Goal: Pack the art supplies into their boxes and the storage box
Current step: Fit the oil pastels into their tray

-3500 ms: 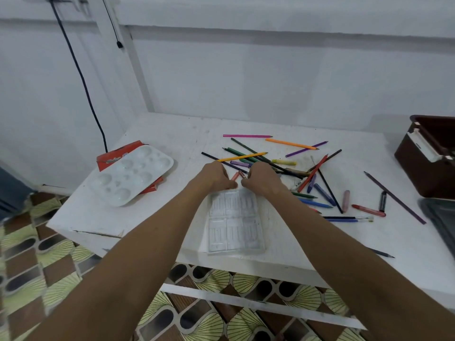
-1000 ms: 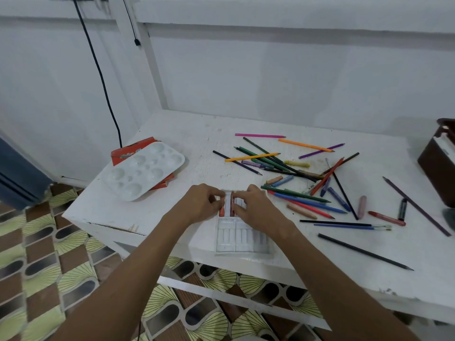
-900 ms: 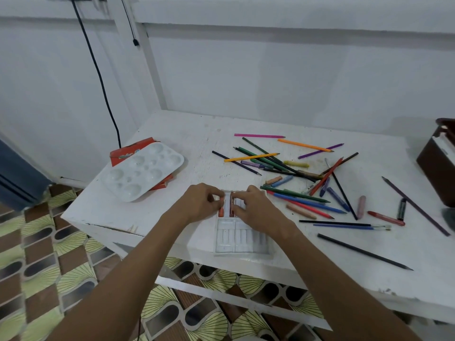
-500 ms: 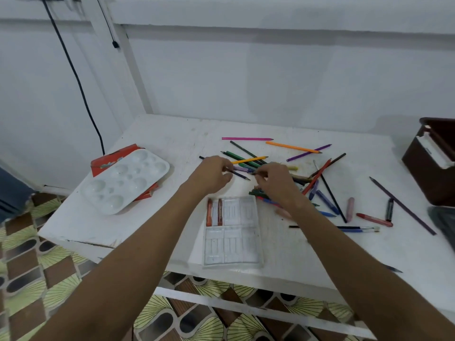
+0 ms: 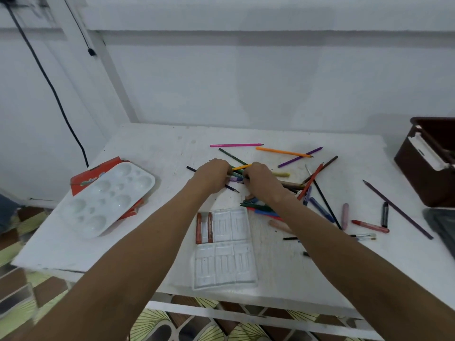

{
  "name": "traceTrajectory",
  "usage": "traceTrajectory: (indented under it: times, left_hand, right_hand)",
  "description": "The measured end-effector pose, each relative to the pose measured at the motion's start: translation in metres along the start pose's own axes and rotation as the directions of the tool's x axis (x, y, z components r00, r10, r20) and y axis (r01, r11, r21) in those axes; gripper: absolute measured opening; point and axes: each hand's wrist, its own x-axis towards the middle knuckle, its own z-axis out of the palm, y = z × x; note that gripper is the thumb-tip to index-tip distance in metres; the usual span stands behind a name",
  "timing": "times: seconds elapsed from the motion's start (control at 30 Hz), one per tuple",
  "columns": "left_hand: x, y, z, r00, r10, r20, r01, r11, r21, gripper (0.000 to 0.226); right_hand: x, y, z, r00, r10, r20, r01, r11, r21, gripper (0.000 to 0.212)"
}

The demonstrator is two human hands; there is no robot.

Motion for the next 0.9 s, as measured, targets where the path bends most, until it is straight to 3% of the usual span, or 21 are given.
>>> traceTrajectory:
  times: [0.23,0.43,0.5,0.63,0.77,0.9]
  left_hand:
    - [-0.008,-0.005,0.003,0.999,0.000,-0.045,-0.001,1.000,-0.017,0.015]
    - [-0.043,-0.013,-0.006,0.982,-0.162,-0.093,0.140,0.968,-0.209,0.017]
    - [-0.063,-0.016,-0.007,0.969,-0.231,-0.093,0.191,0.930,-0.315,0.019]
    - [-0.106,-0.020,-0.006,0.937,-0.349,-0.025,0.294,0.826,-0.482,0.027]
    - [-0.141,-0.017,-0.002,0.914,-0.389,0.113,0.368,0.684,-0.630,0.021]
    - [-0.156,-0.012,0.002,0.910,-0.385,0.155,0.382,0.632,-0.674,0.016]
  right_hand:
    - [0.012,-0.001,-0.004,0.992,0.100,0.076,-0.102,0.995,0.018,0.018]
    - [0.002,-0.006,-0.005,0.994,0.068,0.082,-0.069,0.998,0.007,0.015]
    - [-0.006,-0.009,-0.010,0.997,0.052,0.059,-0.055,0.998,0.042,0.018]
    - [-0.040,-0.023,-0.018,0.999,0.031,-0.013,-0.026,0.957,0.289,0.020]
    - [-0.084,-0.046,-0.022,0.995,-0.029,0.099,-0.018,0.897,0.441,0.020]
    - [-0.101,-0.062,-0.008,0.984,-0.009,0.180,-0.084,0.863,0.498,0.019]
